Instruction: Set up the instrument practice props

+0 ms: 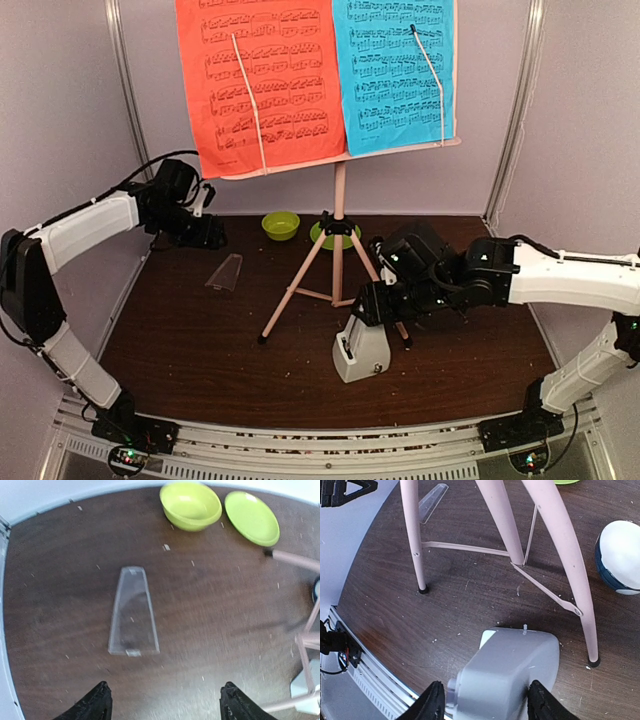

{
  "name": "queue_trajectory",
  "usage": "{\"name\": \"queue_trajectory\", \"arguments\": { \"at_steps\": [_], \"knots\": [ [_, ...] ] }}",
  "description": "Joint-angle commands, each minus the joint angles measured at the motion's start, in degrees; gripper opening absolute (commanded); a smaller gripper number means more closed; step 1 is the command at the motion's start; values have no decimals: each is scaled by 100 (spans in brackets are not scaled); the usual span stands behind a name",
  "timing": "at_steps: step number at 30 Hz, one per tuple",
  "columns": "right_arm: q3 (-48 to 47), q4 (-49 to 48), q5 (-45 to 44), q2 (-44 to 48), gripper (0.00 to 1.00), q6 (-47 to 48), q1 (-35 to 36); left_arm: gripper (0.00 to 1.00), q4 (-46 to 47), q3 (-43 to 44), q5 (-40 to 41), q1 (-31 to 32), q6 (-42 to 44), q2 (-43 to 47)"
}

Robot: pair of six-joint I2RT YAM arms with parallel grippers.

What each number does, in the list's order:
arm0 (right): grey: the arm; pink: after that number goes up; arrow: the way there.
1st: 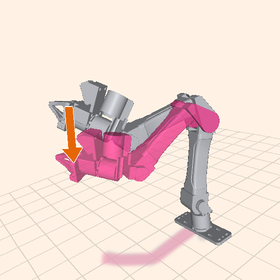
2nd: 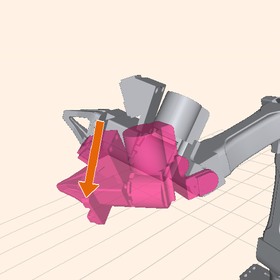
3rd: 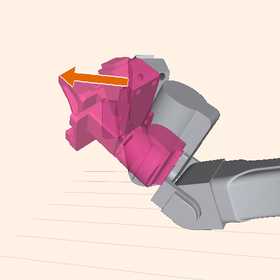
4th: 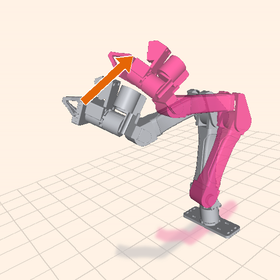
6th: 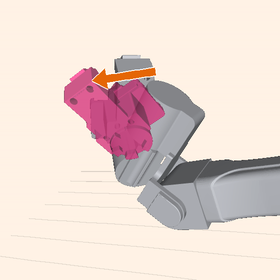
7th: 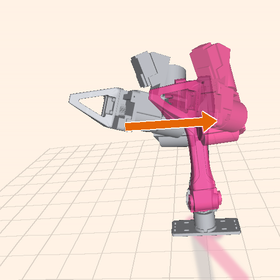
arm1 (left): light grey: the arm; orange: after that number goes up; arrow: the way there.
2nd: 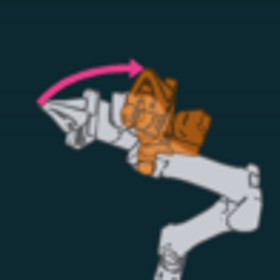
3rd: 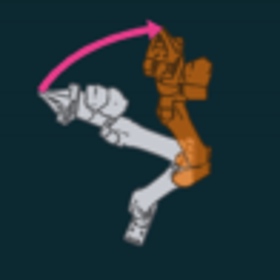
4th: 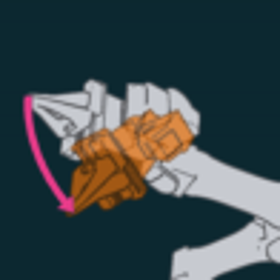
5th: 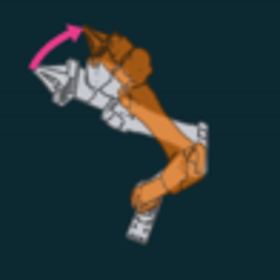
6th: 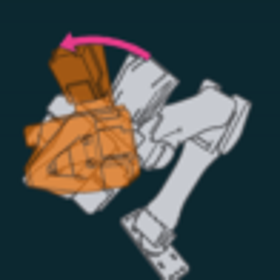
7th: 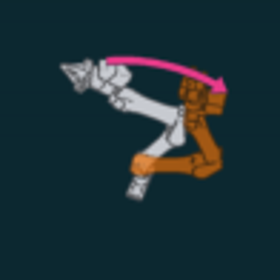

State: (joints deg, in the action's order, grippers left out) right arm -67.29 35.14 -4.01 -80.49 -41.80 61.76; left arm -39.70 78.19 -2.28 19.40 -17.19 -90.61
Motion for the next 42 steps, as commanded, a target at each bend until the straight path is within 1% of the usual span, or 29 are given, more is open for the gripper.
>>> {"name": "queue_trajectory", "arguments": {
  "at_steps": [1, 5, 7, 10, 11, 14, 16, 19, 22, 24, 29, 32, 36, 42],
  "knots": [
    [118, 128, -107, -126, 54, 216, 76, 77, 225, -669, 203, 291, -210, 659],
    [181, 108, -203, -130, 50, 291, 133, 76, 408, -1191, 172, 357, -274, 1133],
    [187, 57, -310, -185, 49, 312, 135, 76, 442, -1350, 171, 362, -227, 1253],
    [-100, 226, -294, -403, 55, 295, 145, 76, 309, -1304, 109, 364, -131, 1314],
    [-154, 208, -279, -479, 55, 307, 152, 77, 322, -1316, 119, 365, -125, 1346],
    [-334, 289, -232, -643, 51, 338, 181, 76, 319, -1355, 124, 367, -156, 1444],
    [-351, 213, -213, -618, 45, 371, 220, 76, 365, -1415, 83, 378, -179, 1560],
    [-384, 57, -137, -547, 41, 618, 221, 75, 410, -1500, 52, 374, -133, 1762],
    [-378, -221, 109, -470, 39, 1200, 220, 75, 480, -1637, -36, 374, -7, 1960],
    [-400, -376, 322, -439, 37, 1751, 214, 75, 547, -1789, -91, 384, 75, 2090],
    [-618, -388, 751, -402, 33, 2992, 219, 75, 647, -2132, -275, 384, 154, 2404],
    [-891, -215, 902, -483, 31, 3804, 217, 74, 836, -2353, -468, 403, 156, 2661],
    [-1348, 77, 1055, -709, 31, 4782, 215, 73, 965, -2627, -490, 422, 107, 2906],
    [-2074, 589, 989, -1051, 29, 5862, 214, 72, 952, -2896, -466, 429, 51, 3179]
  ]
}}
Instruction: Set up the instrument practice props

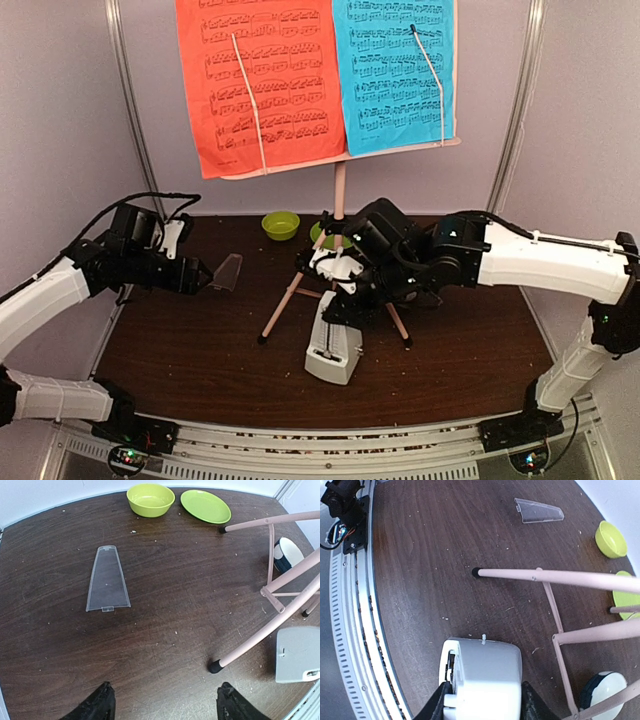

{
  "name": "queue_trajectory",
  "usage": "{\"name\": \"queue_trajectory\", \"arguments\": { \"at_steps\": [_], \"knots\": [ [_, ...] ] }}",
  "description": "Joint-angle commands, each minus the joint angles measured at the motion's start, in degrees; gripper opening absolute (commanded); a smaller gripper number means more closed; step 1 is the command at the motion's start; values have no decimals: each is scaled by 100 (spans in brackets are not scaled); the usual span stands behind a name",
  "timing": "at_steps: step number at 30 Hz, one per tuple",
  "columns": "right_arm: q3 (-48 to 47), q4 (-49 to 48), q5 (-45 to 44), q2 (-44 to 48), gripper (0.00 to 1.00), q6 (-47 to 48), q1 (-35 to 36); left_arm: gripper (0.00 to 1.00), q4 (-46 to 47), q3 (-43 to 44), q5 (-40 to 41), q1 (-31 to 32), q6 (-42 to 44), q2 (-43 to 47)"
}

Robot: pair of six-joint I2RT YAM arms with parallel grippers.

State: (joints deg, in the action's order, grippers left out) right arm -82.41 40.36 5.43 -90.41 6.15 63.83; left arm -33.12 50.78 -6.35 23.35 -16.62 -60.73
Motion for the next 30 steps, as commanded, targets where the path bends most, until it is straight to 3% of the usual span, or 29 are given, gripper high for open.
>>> {"name": "queue_trajectory", "arguments": {
  "at_steps": [1, 8, 16, 24, 30],
  "knots": [
    [-588, 121, 41, -91, 29, 1254, 15, 72, 285, -183, -36, 35, -7, 231],
    [-211, -143, 184, -7, 28, 2116, 11, 71, 255, -278, -17, 36, -13, 388],
    [397, -800, 537, 141, 29, 2414, -71, 71, 254, -262, -71, 38, -48, 336],
    [536, -995, 753, 72, 56, 2282, -208, 71, 148, -254, -49, 46, 71, 205],
    [702, -1297, 694, 321, 65, 1974, -339, 71, 290, -173, -99, 39, 143, 69]
  ]
}}
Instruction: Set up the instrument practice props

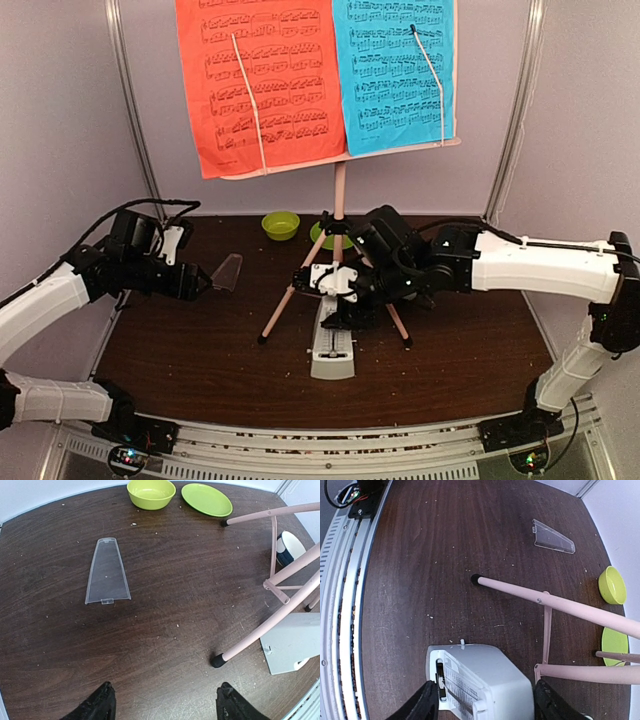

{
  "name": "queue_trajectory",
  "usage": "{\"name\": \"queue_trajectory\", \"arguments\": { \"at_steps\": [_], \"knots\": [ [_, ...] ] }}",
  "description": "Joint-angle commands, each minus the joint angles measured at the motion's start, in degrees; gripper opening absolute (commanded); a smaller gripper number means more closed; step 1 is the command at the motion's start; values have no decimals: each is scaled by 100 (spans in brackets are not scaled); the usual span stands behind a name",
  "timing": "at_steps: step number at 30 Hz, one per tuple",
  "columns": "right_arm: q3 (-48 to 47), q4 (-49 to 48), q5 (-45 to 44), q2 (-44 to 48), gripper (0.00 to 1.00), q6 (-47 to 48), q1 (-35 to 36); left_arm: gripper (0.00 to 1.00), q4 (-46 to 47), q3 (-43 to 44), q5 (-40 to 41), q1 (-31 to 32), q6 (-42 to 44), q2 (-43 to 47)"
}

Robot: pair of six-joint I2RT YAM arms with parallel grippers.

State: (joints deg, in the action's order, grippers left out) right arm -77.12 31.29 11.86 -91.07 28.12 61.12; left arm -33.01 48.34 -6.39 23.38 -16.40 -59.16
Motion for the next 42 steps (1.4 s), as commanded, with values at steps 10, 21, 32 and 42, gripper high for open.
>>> {"name": "queue_trajectory", "arguments": {
  "at_steps": [10, 21, 32, 42],
  "knots": [
    [1391, -1939, -1245, 1698, 82, -2634, -88, 71, 709, -153, -343, 70, 146, 115],
    [3552, -3981, -2456, 2857, 82, -5525, 221, 71, 1078, -158, -452, 229, -75, 19],
    [3821, -5373, -2847, 1555, 81, -5482, 882, 71, 1133, 19, -968, 266, -84, -341],
    [3747, -5666, -3026, 1066, 68, -5514, 950, 69, 1222, 24, -1021, 332, -111, -494]
  ]
}}
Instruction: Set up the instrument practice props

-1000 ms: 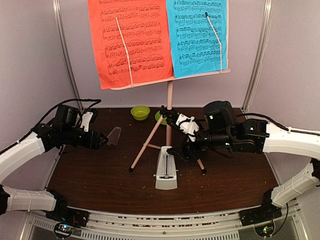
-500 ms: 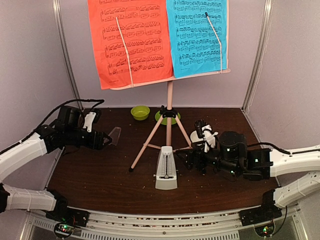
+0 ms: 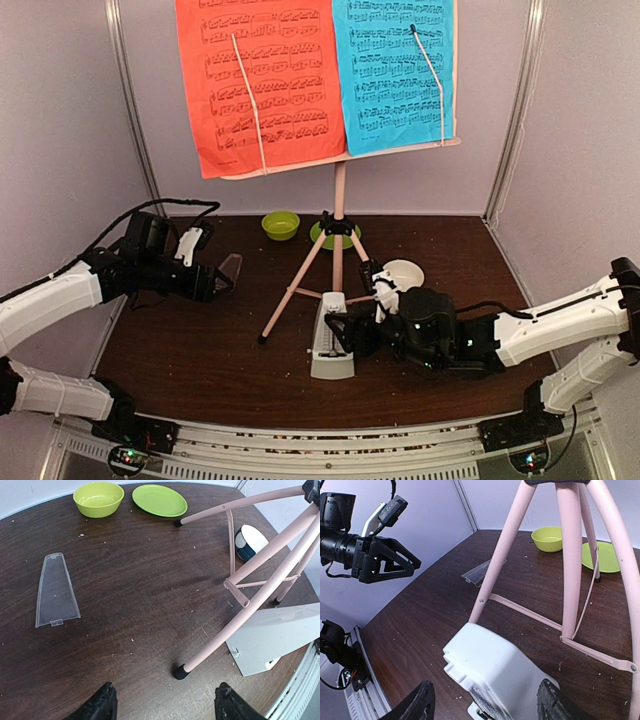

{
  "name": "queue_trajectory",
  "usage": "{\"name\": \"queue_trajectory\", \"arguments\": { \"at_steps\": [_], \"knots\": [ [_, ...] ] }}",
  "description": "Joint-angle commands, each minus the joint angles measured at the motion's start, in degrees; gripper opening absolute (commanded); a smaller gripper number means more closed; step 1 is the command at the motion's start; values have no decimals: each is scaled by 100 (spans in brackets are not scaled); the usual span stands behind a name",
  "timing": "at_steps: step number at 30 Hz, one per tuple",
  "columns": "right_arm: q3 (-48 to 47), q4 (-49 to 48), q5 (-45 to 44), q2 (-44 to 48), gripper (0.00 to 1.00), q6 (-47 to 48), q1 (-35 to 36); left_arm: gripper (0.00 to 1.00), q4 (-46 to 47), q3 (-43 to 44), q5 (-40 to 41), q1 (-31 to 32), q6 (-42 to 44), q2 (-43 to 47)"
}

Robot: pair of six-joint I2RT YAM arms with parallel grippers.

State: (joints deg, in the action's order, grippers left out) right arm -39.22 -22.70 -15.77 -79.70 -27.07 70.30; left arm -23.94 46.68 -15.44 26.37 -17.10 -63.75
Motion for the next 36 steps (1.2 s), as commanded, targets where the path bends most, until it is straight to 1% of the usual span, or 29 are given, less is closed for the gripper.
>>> {"name": "queue_trajectory", "arguments": {
  "at_steps": [1, 3, 15, 19, 26, 36],
  "knots": [
    [-49, -258, -287, -79, 67, 25, 36, 69, 321, 199, -117, 31, -39, -47],
    [-38, -223, -331, -105, 65, 58, 36, 69, 320, 218, -109, 28, -39, -90],
    [294, -313, -437, -81, 59, 198, 36, 68, 338, 271, -132, 26, 14, -172],
    [268, -315, -498, -102, 59, 232, 35, 68, 343, 313, -147, 28, 13, -212],
    [182, -399, -432, -178, 62, 267, 32, 67, 316, 359, -145, 27, 27, -258],
    [64, -169, -622, -250, 56, 235, 22, 67, 309, 377, -117, 28, 18, -274]
  ]
}}
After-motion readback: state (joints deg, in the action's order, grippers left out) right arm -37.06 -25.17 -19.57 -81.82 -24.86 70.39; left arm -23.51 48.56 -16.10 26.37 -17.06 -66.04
